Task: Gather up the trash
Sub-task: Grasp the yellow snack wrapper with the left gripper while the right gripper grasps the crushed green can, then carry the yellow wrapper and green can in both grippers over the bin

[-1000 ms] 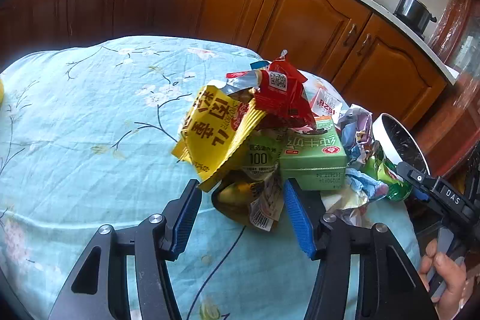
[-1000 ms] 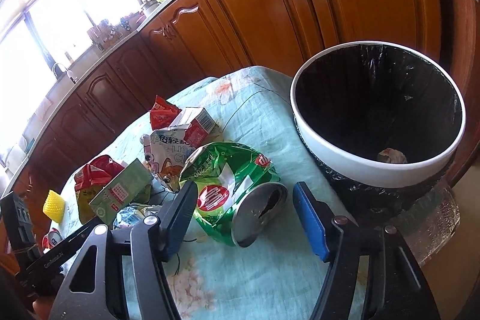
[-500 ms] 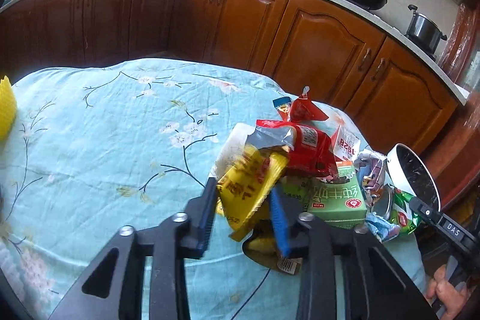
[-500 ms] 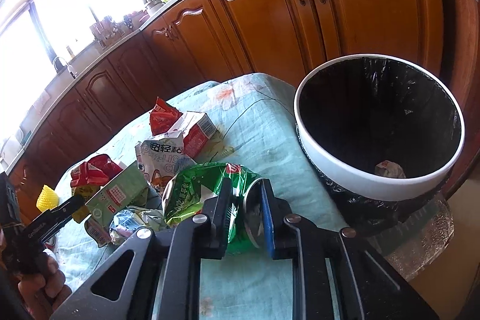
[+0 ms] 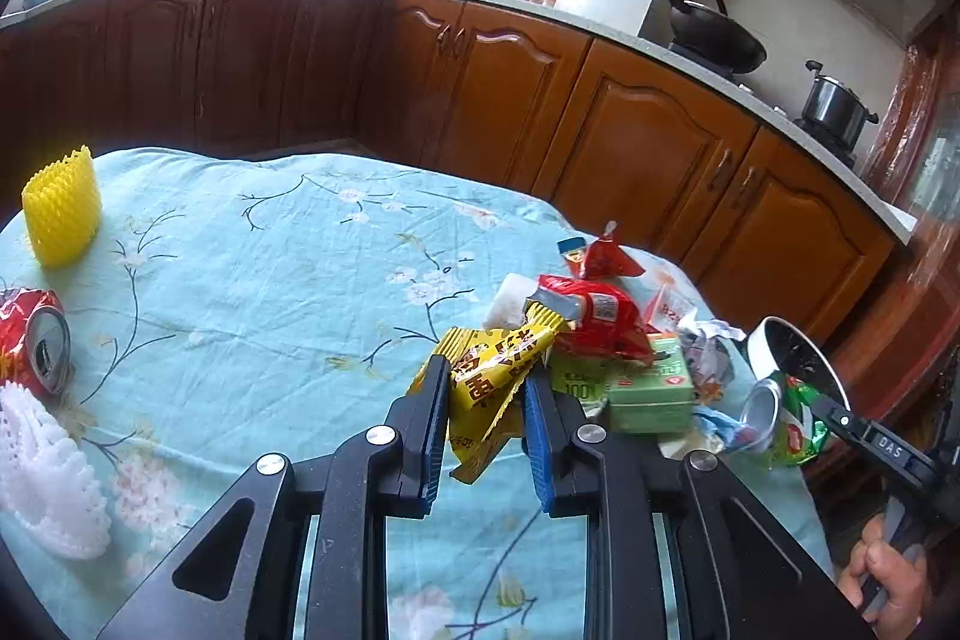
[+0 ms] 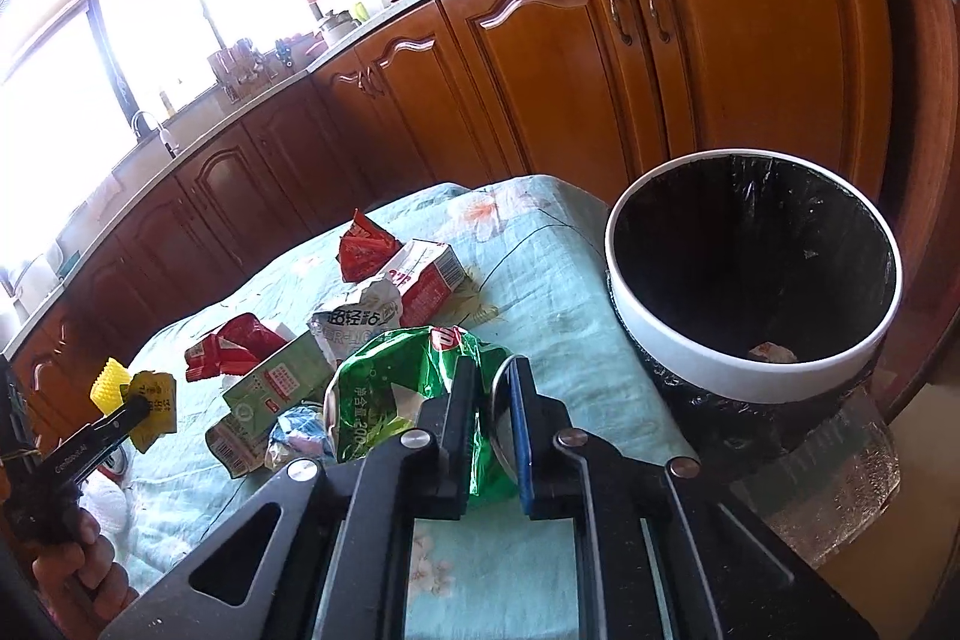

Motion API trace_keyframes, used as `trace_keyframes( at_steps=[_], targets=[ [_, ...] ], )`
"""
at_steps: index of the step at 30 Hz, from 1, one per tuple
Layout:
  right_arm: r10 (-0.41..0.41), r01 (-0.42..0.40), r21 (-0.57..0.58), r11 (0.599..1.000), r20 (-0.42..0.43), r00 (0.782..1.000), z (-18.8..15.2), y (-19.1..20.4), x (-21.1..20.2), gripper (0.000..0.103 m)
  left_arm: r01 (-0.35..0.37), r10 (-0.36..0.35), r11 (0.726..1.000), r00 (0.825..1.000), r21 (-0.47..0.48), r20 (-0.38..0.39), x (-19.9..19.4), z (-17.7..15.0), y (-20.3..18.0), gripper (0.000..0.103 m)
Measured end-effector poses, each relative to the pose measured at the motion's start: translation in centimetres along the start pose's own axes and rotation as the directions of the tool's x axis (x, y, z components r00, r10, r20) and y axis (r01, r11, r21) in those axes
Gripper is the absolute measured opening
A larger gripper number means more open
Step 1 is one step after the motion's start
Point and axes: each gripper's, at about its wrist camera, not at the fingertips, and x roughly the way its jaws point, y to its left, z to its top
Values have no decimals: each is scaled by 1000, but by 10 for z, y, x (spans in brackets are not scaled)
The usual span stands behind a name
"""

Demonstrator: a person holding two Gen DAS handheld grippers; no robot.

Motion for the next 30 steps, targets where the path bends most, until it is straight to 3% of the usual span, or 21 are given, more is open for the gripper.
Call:
trace_keyframes(
  at_steps=[6, 12, 30],
  targets=[
    [7, -7, -7, 1000, 21, 1000, 0, -3, -15, 11, 121, -121, 990, 993, 72, -3, -22, -7, -46, 22],
    [-2, 1, 8, 1000, 44, 999, 3, -17, -32, 11, 223, -217, 967, 974, 123, -62, -12, -13, -92, 22],
    [-116, 111, 59, 992, 99, 988, 28, -90, -58, 11, 309, -265, 917, 945, 253, -193, 69, -12, -196, 22]
  ],
)
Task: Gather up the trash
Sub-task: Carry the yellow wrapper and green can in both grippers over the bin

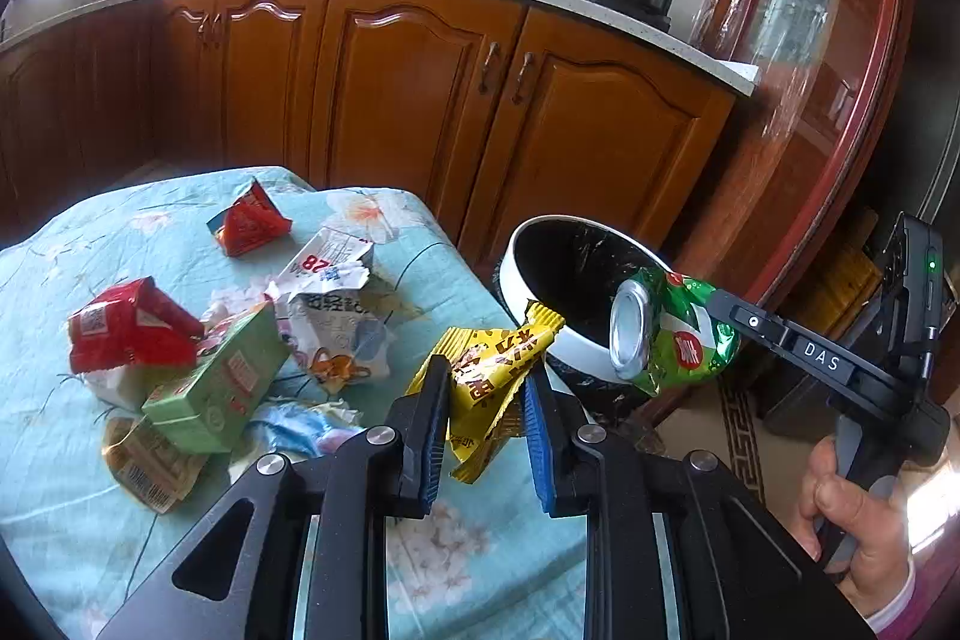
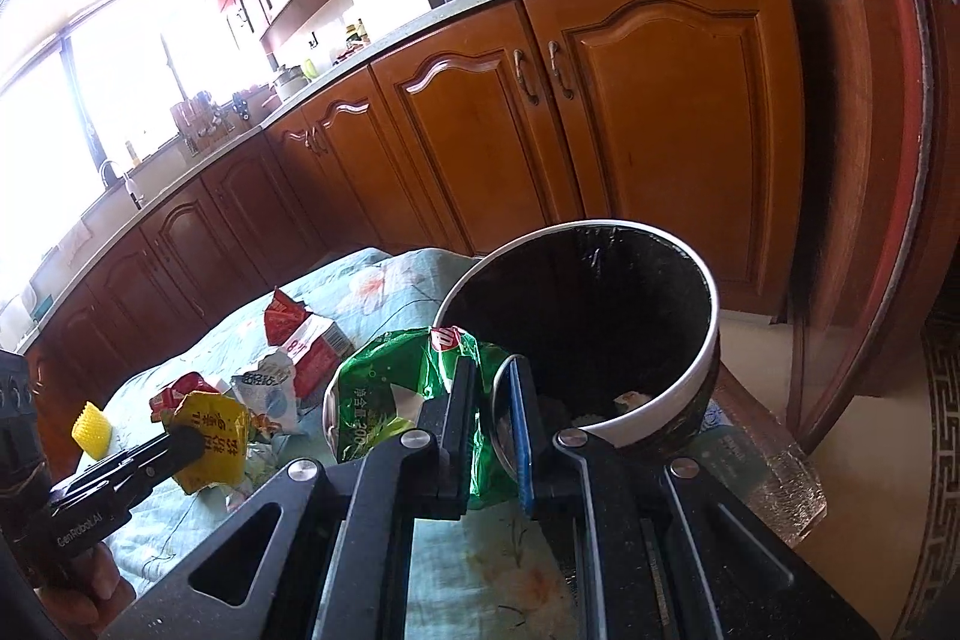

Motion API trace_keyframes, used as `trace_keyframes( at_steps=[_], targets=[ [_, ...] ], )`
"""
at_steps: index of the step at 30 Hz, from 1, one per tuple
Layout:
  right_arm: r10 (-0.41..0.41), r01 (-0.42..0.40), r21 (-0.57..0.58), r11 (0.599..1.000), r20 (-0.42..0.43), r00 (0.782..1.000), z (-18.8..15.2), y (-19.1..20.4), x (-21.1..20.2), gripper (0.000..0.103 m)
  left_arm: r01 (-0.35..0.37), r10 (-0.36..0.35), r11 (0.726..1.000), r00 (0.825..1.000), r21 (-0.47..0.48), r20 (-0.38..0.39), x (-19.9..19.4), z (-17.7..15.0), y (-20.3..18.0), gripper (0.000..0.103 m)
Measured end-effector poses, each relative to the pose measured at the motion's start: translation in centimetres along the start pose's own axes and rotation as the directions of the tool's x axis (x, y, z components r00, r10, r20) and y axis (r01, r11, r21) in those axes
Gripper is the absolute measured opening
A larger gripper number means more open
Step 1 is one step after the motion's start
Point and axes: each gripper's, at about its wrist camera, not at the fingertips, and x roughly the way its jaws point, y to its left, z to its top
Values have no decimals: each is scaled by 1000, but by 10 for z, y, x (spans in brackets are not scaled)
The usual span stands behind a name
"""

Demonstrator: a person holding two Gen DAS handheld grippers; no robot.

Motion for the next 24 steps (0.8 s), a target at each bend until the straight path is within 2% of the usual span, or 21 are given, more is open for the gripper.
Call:
trace_keyframes(
  at_steps=[9, 24],
  targets=[
    [-48, 48, 15, 999, -4, 999, 19, -33, 16, 11, 30, -28, 998, 999, 46, -41, 60, 31, -28, 22],
    [-106, 103, -48, 994, -62, 992, 47, -56, 58, 11, 22, -11, 996, 992, 83, -124, 156, 79, -58, 24]
  ],
)
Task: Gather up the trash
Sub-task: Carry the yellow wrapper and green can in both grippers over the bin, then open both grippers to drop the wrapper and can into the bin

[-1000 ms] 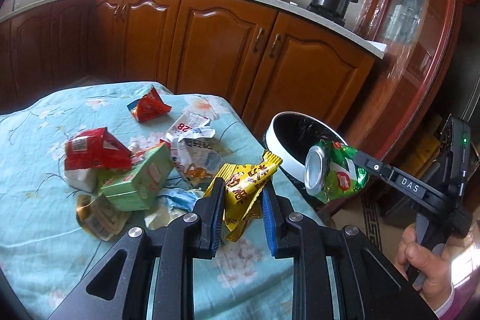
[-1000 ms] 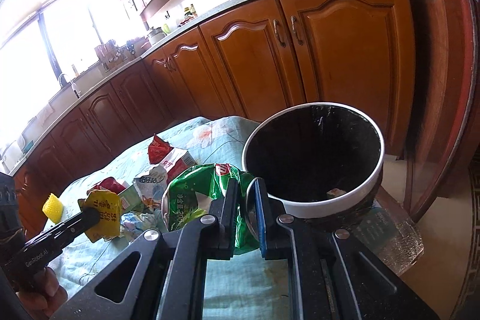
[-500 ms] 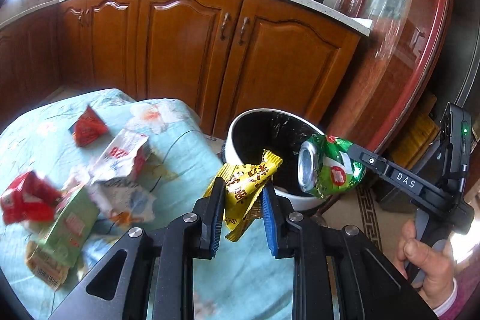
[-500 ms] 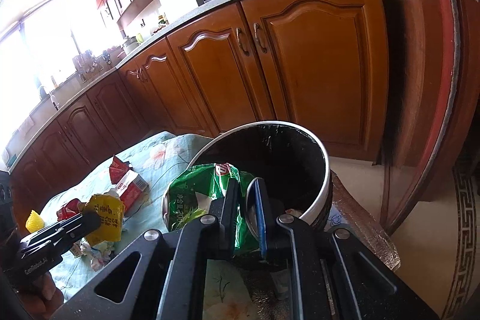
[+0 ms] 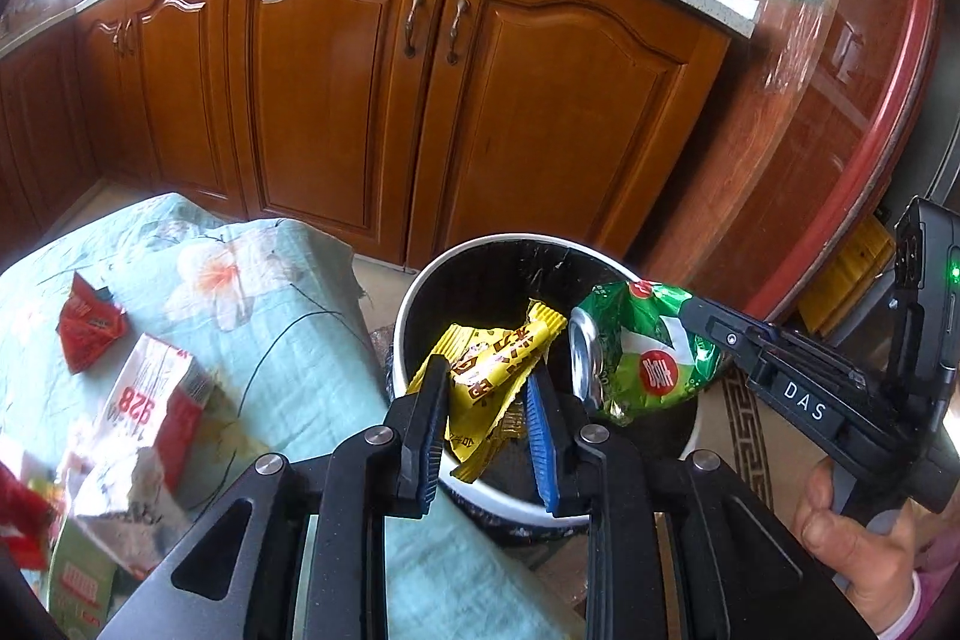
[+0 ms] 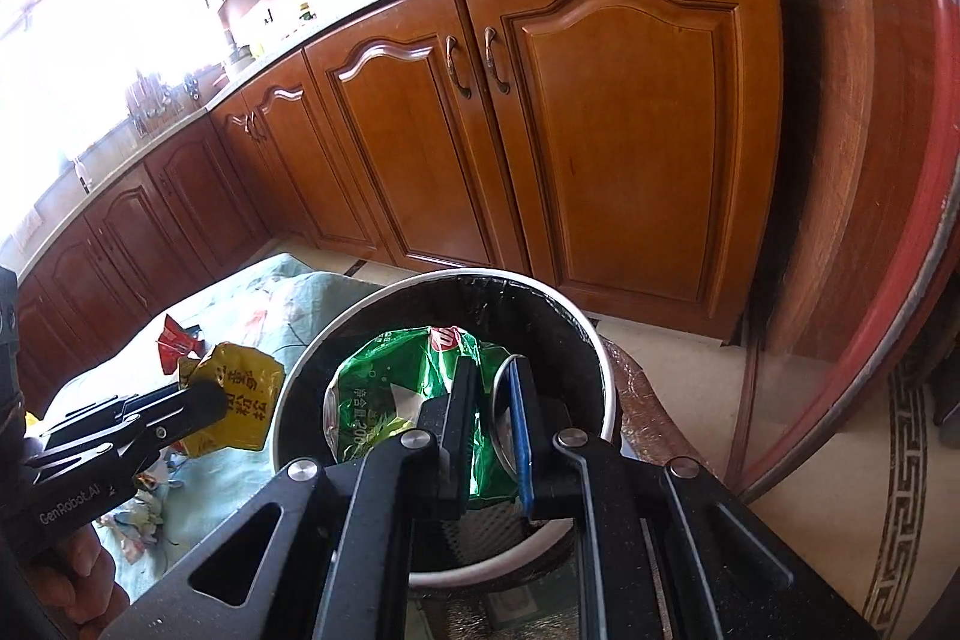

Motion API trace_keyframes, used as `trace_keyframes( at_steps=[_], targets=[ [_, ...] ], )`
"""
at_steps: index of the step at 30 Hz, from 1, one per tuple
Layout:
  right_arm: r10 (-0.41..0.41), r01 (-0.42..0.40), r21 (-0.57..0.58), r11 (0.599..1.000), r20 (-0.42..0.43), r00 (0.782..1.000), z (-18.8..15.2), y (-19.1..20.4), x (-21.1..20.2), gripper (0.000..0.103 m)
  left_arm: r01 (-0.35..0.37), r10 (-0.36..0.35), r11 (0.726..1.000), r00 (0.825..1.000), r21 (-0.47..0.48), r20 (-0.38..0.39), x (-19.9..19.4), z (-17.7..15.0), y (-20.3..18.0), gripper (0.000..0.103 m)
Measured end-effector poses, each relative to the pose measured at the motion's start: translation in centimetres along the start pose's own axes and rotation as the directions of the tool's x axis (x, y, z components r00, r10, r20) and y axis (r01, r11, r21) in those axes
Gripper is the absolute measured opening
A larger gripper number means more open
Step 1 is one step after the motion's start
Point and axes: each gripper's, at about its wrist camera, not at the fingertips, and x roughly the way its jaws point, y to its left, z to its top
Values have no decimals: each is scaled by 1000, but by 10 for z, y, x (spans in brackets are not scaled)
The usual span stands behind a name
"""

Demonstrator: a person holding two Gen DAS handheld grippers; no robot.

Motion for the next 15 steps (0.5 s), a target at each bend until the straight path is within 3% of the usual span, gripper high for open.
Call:
trace_keyframes(
  at_steps=[4, 8, 9, 15],
  targets=[
    [-6, 6, -10, 1000, -23, 1000, 4, -2, 12, 11, -4, 4, 1000, 1000, 1, -17, 17, 7, -2, 25],
    [-19, 18, -6, 1000, -41, 999, 8, -6, 23, 13, -5, 5, 1000, 999, -11, -38, 30, 8, -1, 48],
    [-18, 18, 3, 1000, -41, 999, 8, -8, 24, 13, -5, 5, 1000, 999, -14, -37, 30, 8, -1, 48],
    [9, -8, 72, 997, -15, 1000, 4, -16, 18, 33, 16, -17, 999, 1000, -34, -21, 20, -4, 1, 59]
  ],
)
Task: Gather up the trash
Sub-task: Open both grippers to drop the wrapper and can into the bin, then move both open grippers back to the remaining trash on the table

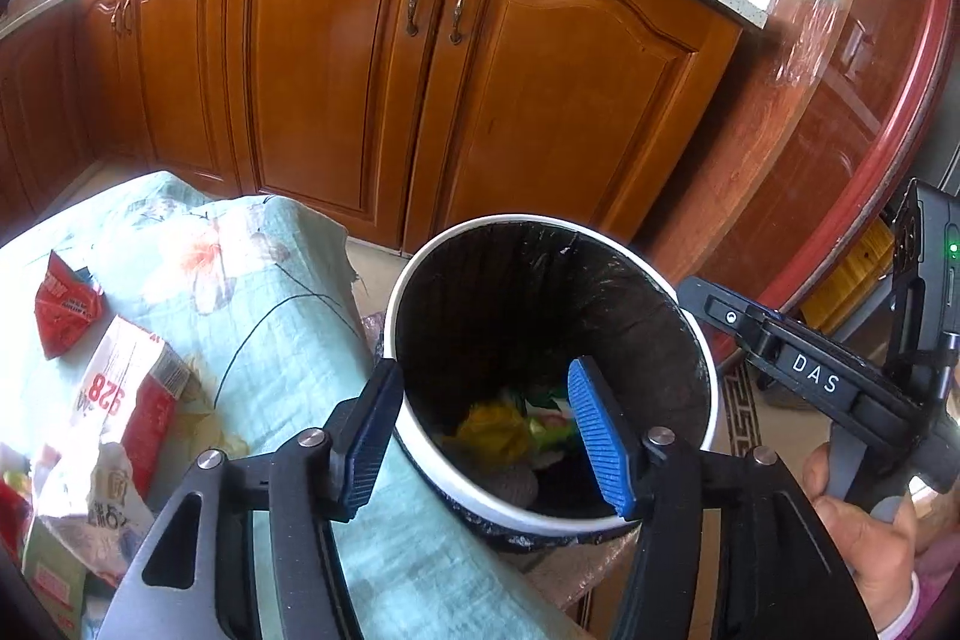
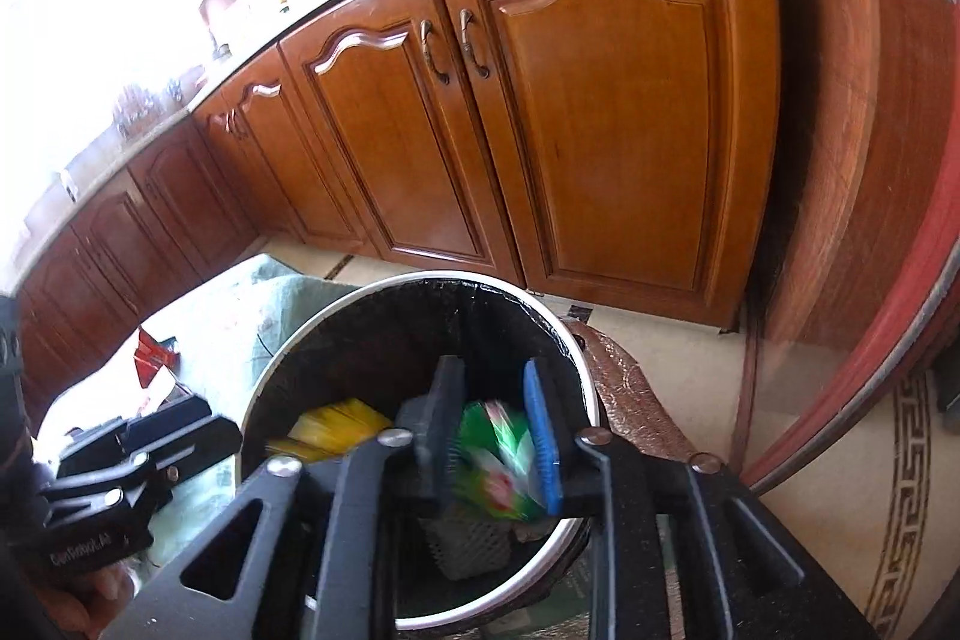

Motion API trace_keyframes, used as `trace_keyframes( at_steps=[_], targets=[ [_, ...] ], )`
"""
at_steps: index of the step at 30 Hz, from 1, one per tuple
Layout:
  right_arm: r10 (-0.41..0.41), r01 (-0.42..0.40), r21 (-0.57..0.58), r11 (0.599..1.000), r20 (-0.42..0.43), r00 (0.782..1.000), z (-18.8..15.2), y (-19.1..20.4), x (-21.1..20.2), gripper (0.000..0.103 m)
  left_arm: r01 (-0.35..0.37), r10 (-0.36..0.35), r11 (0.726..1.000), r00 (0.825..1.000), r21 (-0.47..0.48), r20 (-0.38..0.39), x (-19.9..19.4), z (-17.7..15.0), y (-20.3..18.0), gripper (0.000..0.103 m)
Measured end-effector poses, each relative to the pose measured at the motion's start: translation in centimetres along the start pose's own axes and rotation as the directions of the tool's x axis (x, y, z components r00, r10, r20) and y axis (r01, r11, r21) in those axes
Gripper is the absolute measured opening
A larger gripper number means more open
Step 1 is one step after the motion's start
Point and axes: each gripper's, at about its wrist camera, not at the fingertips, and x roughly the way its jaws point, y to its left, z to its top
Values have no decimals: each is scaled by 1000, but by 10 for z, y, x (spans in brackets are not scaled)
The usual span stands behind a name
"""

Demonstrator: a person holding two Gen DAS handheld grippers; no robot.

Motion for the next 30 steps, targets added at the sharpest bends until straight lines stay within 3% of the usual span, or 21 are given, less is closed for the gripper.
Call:
trace_keyframes(
  at_steps=[5, 10, 22, 30],
  targets=[
    [62, -64, 50, 997, 33, 998, -10, -1, -16, 78, 4, -3, 1000, 999, -19, 43, -28, -22, 5, 68],
    [125, -130, 80, 988, 55, 991, -26, 12, -34, 91, -12, 15, 999, 997, -34, 74, -62, -52, 14, 71],
    [249, -249, 111, 962, 18, 968, -78, 57, -56, 95, -64, 77, 989, 992, -135, 96, -141, -115, 56, 71],
    [285, -278, 115, 953, -47, 957, -107, 82, -56, 95, -123, 144, 969, 986, -213, 85, -190, -151, 88, 71]
  ],
)
